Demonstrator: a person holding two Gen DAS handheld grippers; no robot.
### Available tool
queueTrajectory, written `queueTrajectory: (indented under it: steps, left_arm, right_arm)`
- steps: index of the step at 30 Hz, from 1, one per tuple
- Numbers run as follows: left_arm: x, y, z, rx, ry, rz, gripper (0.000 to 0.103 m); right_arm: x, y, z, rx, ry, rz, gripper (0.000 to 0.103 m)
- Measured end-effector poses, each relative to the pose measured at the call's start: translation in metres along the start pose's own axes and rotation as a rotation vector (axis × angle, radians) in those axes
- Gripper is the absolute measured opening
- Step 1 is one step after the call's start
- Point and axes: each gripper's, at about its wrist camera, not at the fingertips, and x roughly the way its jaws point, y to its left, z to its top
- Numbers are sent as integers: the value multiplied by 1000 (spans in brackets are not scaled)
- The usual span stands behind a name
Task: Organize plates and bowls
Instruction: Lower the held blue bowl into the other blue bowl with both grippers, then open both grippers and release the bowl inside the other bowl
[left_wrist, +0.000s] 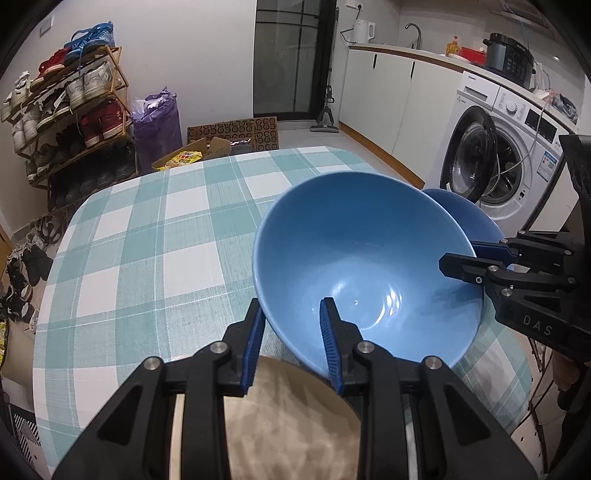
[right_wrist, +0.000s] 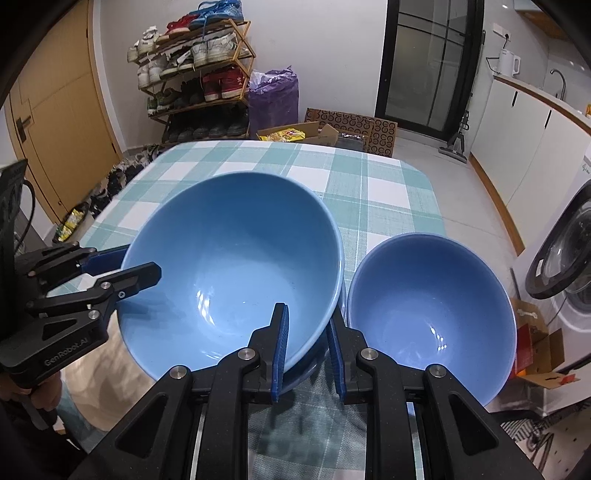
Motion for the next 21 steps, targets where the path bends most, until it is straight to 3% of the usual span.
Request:
queueTrajectory:
  steps: [21]
  left_arm:
    - [8,0,-3,2,24,-8,30]
  right_arm:
    - [6,7,-6,-49,24,-68,21]
